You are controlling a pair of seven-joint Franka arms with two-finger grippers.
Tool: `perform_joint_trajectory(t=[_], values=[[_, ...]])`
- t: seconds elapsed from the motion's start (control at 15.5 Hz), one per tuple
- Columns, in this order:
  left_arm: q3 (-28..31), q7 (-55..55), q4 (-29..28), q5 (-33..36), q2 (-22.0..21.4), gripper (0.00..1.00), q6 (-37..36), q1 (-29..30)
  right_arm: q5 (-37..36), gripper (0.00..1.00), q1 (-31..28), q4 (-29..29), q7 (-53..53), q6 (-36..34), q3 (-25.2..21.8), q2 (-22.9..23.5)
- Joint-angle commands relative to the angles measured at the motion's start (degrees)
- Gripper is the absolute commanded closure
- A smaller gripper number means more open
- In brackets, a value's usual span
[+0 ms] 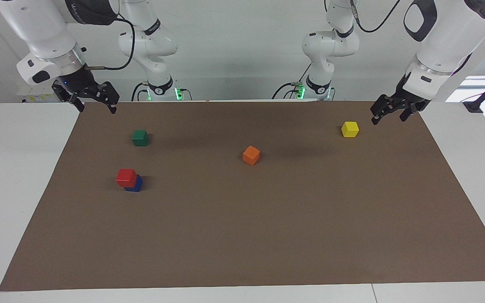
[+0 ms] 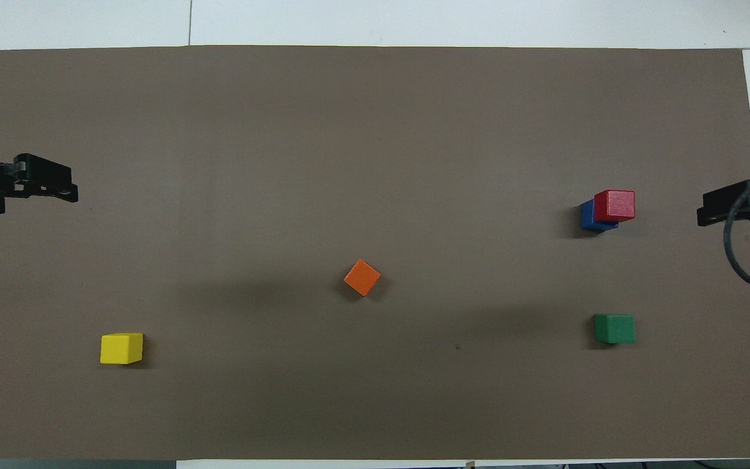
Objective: Transfer red block to right arm and stack on blue block
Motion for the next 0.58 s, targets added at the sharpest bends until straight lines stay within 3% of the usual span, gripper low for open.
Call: perform_joint_trajectory(t=[0.0,0.52], values=[[0.03,-0.37,-1.28,-0.53,-1.25,0.00,-0.29,0.33,-0.90,0.00,-0.49,0.04,-0.51,0.52,0.51,0.03],[0.03,-0.37,-1.28,-0.53,-1.25,0.00,-0.29,0.33,-0.19,0.00,-0.49,0.04,-0.77,0.25,0.42,-0.06]])
